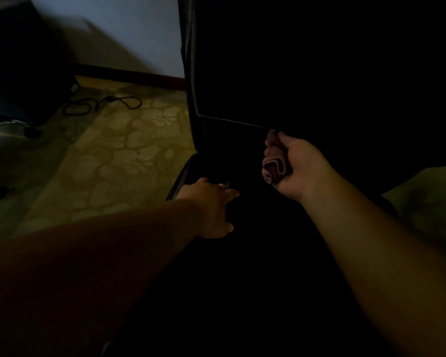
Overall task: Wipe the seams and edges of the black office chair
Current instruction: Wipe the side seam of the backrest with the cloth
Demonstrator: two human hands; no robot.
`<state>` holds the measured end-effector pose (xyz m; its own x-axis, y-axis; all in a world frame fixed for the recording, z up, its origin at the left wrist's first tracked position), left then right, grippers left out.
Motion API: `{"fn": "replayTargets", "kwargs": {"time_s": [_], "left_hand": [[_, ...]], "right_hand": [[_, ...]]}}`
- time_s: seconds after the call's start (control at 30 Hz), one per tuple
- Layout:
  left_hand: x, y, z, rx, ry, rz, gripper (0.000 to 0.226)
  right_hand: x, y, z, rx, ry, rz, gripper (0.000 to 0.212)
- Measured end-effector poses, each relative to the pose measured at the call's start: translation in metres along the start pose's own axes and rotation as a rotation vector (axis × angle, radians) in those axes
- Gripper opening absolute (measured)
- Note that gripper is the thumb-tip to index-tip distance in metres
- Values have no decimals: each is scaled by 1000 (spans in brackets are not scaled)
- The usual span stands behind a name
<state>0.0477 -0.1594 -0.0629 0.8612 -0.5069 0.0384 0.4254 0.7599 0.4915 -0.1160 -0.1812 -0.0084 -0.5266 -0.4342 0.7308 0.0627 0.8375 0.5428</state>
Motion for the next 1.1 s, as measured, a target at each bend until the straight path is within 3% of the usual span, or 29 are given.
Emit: {"fn": "replayTargets", "kwargs": {"time_s": [0.23, 0.4, 0.53, 0.7, 0.83, 1.0, 1.1], "left_hand": [[18, 4, 10, 39, -47, -53, 102], [23, 8, -12, 48, 99, 33, 118], [38, 3, -19, 130, 213, 106, 134], [40, -10, -24, 173, 200, 119, 138], [38, -11, -26, 183, 205, 136, 136], [34, -10, -24, 197, 189, 173, 135], [33, -11, -23, 212, 191, 193, 135]], "right_hand": [[-15, -4, -16, -115, -100, -40, 25], [-14, -14, -21, 74, -206, -6, 36], [-24, -23, -21, 69, -254, -28, 33], [-19, -24, -20, 176, -247, 47, 33], [-25, -30, -18, 32, -217, 23, 28], [-24, -27, -20, 84, -220, 76, 27], [-25, -28, -20, -20, -177, 82, 24]]}}
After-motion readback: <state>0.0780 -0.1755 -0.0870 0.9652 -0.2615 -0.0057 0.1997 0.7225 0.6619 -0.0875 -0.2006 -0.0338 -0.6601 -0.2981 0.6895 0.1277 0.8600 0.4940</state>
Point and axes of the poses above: each hand's wrist, its own y-axis away from the middle knuckle, its own z-axis out of the back of the hand, x = y × z, the point moved 4 cm from there along -y, towards the middle knuckle, and after that the axes turned 4 degrees about -y, right-handed, at the moved point
